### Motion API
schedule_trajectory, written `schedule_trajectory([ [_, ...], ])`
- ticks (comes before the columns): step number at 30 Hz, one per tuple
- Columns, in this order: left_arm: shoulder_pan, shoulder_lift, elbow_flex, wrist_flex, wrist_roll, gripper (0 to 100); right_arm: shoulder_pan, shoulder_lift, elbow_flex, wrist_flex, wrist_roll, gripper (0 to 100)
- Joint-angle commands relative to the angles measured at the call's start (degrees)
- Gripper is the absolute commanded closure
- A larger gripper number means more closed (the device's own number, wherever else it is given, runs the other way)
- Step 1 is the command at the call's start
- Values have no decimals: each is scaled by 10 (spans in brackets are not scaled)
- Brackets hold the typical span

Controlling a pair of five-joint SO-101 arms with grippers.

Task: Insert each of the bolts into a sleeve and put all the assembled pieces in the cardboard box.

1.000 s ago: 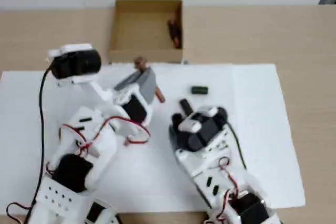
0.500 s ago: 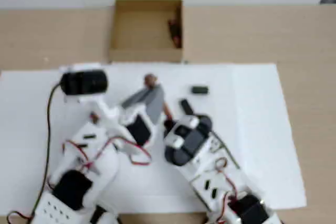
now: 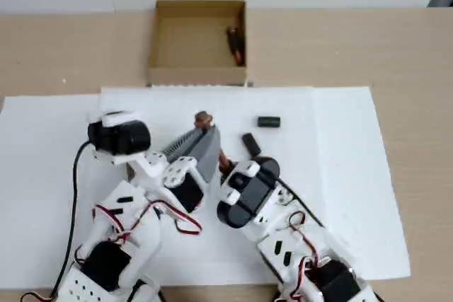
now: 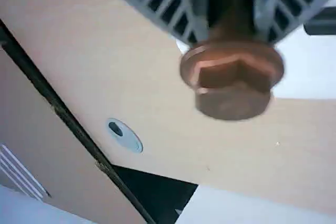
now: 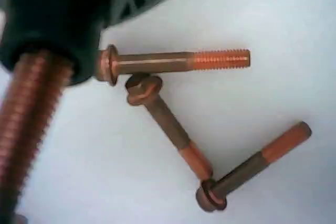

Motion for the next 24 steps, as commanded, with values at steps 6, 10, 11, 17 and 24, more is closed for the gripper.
schedule_trajectory([
  [6,5,-33,2,31,-4,994,-2,-8,-37,-17,4,995],
  [10,5,-47,2,78,25,994,-2,-7,-36,-44,4,995],
  [11,6,-50,2,89,33,994,-2,-7,-36,-48,4,995],
  [17,48,-57,4,134,53,994,-2,-7,-36,-49,4,995],
  [24,84,-57,35,135,40,992,-2,-7,-36,-49,4,995],
])
